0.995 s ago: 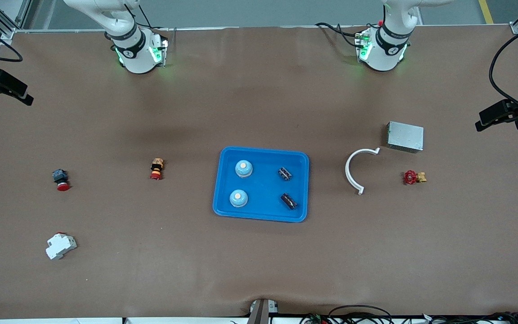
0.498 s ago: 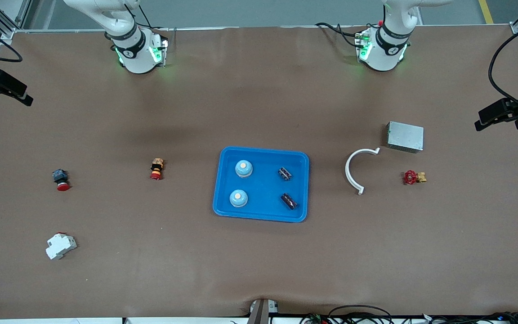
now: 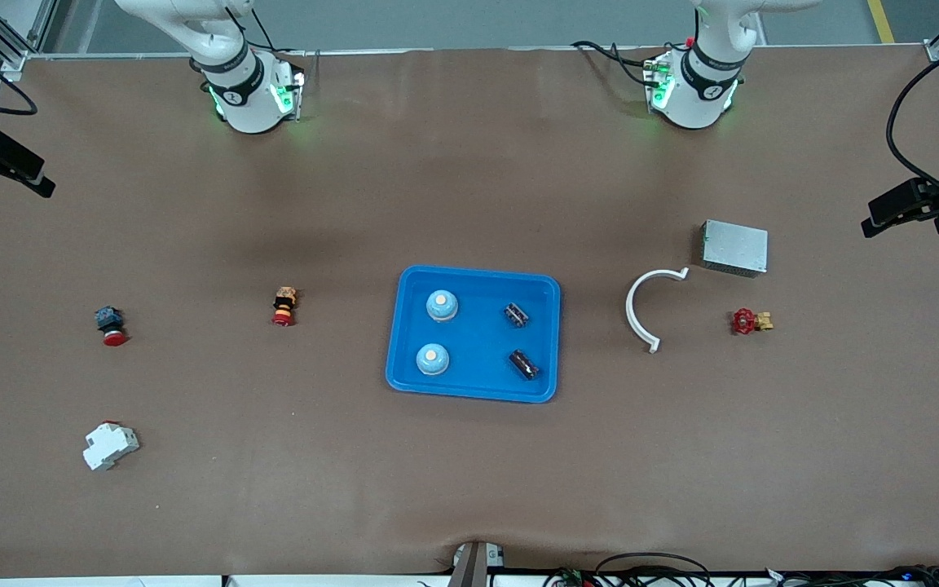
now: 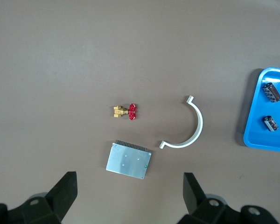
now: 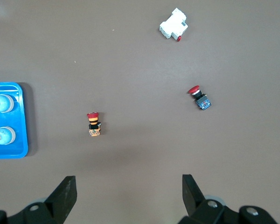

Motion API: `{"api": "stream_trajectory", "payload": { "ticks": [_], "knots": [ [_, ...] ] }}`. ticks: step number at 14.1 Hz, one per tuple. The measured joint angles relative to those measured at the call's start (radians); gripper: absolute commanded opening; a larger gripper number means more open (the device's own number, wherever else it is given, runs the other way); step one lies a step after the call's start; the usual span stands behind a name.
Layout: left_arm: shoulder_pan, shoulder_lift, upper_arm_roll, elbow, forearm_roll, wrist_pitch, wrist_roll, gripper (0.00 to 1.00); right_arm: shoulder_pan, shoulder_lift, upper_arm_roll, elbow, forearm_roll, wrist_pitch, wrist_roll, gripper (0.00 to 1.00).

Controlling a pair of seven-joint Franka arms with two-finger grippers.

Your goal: Place electrolytic capacitor and blue bell in tray

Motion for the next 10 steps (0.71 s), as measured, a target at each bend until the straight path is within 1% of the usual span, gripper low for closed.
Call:
{"api": "stream_trajectory", "payload": {
  "ticks": [10],
  "knots": [
    [0.001,0.000,0.000,0.000,0.000,0.000,0.000,1.00,-0.001,0.000,-0.001,-0.003,0.000,0.031,0.000,1.00]
  ]
}}
